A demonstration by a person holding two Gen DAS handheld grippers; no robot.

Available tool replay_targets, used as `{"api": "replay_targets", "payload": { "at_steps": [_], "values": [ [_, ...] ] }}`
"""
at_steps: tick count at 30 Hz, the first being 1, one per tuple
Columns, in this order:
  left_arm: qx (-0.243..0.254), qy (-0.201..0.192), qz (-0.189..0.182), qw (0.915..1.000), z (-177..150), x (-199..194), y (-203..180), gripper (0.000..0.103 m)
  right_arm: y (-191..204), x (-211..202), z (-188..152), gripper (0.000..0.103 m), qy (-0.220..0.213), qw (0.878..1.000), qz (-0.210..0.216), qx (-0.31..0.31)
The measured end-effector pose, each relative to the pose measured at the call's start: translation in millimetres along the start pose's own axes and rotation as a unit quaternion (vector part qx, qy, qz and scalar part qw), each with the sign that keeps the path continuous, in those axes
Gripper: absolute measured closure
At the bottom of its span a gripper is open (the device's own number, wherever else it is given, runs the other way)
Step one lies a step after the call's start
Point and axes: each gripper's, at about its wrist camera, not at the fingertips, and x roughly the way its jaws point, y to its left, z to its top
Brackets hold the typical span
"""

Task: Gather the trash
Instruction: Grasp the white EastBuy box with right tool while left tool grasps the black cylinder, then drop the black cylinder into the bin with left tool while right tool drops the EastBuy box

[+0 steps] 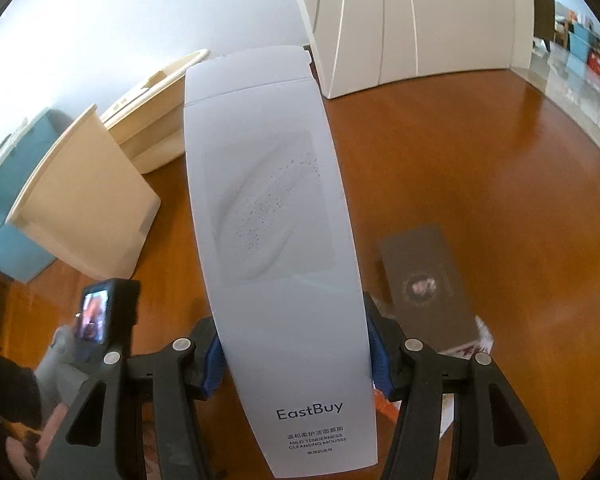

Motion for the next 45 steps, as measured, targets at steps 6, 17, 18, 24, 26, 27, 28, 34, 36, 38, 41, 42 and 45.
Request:
{"api": "replay_targets", "payload": {
  "at_steps": [6, 17, 18, 24, 26, 27, 28, 34, 36, 38, 41, 42, 45],
  "values": [
    [0.02, -0.021, 0.023, 0.9993, -3, -6, -15, 0.051, -13, -6, 8, 0.042, -0.015, 0.999, -0.003, 0.032],
    [0.057, -0.048, -0.019, 0.997, -4, -31, -6, 0.085, -17, -16, 11, 0.042, -0.036, 0.998, -0.002, 0.055],
    [0.063, -0.058, -0.025, 0.996, -4, -41, -7, 0.085, -17, -16, 13, 0.042, -0.036, 0.998, -0.001, 0.054],
    [0.074, -0.117, -0.061, 0.9885, 10, -118, -1, 0.085, -1, -35, 35, 0.042, -0.036, 0.999, -0.007, 0.029],
    [0.072, -0.146, -0.071, 0.9841, 17, -158, 6, 0.085, 10, -53, 47, 0.042, -0.044, 0.999, -0.011, 0.015],
    [0.07, -0.17, -0.076, 0.98, 25, -189, 13, 0.085, 15, -62, 54, 0.042, -0.049, 0.999, -0.01, 0.013],
    [0.067, -0.188, -0.081, 0.9765, 32, -215, 22, 0.085, 22, -76, 64, 0.042, -0.054, 0.998, -0.004, 0.014],
    [0.065, -0.296, -0.058, 0.9513, 84, -338, 83, 0.085, 82, -150, 121, 0.042, -0.092, 0.995, 0.027, -0.013],
    [0.047, -0.3, -0.045, 0.9517, 105, -357, 116, 0.085, 106, -171, 140, 0.042, -0.1, 0.994, 0.04, -0.028],
    [0.028, -0.288, -0.046, 0.956, 121, -358, 135, 0.085, 130, -189, 159, 0.042, -0.104, 0.992, 0.058, -0.033],
    [0.038, -0.291, -0.03, 0.9556, 138, -363, 155, 0.085, 159, -207, 180, 0.042, -0.099, 0.991, 0.082, -0.04],
    [0.032, -0.287, -0.027, 0.957, 146, -362, 165, 0.085, 170, -211, 186, 0.042, -0.095, 0.991, 0.084, -0.048],
    [0.019, -0.255, -0.016, 0.9667, 161, -346, 182, 0.081, 201, -219, 195, 0.042, -0.084, 0.99, 0.088, -0.072]
  ]
}}
